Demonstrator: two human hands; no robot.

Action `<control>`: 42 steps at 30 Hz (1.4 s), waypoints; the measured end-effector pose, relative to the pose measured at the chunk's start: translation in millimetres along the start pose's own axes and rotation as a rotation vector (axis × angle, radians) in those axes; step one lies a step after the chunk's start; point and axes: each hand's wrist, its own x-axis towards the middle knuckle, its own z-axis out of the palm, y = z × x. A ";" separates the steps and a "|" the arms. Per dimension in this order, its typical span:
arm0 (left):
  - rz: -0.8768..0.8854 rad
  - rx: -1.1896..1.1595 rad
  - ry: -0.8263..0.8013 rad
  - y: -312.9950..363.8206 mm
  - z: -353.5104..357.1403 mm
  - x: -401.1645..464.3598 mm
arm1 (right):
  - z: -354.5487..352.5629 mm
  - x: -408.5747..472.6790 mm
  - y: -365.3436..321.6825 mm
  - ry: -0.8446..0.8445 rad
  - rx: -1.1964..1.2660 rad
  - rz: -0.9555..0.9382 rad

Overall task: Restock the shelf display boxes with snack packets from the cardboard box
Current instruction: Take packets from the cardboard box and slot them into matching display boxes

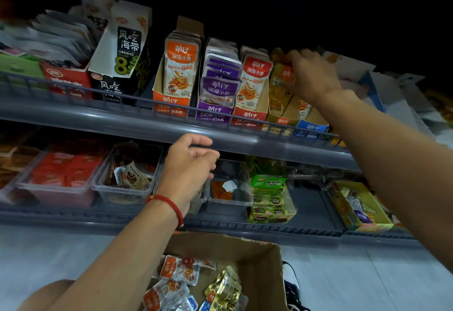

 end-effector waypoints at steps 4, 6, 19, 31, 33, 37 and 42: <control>-0.007 0.013 -0.004 -0.7 1.5 -0.6 | 1.2 -2.5 -0.6 0.025 0.004 0.002; -0.010 0.019 -0.002 -0.6 2.1 -0.9 | 1.4 -2.6 -1.2 0.024 0.017 0.011; -0.014 0.100 -0.004 -2.4 3.7 -2.4 | -3.1 -26.4 9.8 0.147 0.044 -0.067; -0.081 0.512 -0.090 -72.2 11.4 -1.6 | 26.2 -175.6 -83.3 -0.084 0.565 -0.278; -0.123 0.678 -0.138 -106.9 8.2 -2.4 | 61.9 -208.1 -111.4 -0.308 0.566 -0.331; -0.264 0.991 -0.274 -182.2 -15.6 -16.3 | 147.5 -282.7 -156.8 -0.974 0.574 -0.284; -0.468 1.268 -0.475 -263.5 -58.0 -46.1 | 237.1 -398.4 -186.2 -1.298 0.514 -0.179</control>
